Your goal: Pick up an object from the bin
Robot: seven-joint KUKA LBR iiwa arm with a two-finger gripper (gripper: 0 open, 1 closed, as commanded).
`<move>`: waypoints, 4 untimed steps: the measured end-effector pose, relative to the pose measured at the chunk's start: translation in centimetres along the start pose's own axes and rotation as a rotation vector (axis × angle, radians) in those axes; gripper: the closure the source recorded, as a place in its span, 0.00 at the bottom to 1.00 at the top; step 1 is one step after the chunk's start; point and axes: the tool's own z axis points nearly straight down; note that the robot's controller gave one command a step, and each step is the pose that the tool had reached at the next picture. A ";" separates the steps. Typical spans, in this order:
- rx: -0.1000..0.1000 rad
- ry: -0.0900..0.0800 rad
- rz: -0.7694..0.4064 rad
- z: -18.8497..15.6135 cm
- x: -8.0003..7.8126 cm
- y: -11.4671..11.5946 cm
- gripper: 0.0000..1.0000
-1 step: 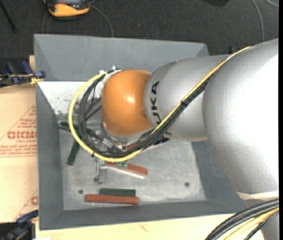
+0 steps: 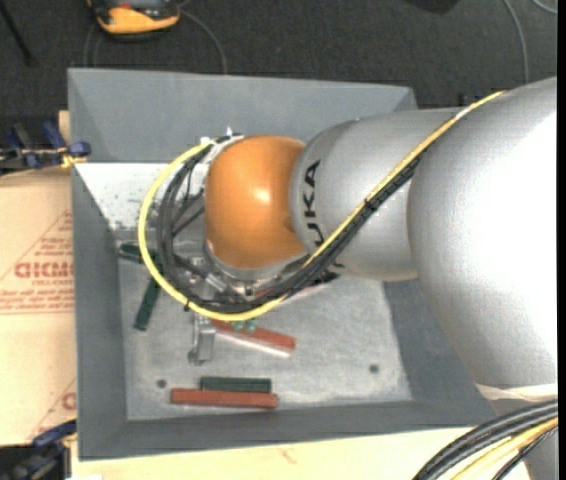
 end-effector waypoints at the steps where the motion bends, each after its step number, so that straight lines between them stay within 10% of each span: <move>1: 0.000 -0.001 -0.087 -0.5 -1.8 -3.8 0.00; 3: 0.001 -0.002 -0.189 5.3 2.2 -5.4 0.00; 4: 0.002 0.003 -0.342 2.6 0.5 -5.7 0.00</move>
Offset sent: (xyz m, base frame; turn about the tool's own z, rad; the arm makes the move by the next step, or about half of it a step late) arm -0.0311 -0.0529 -0.0617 -0.1979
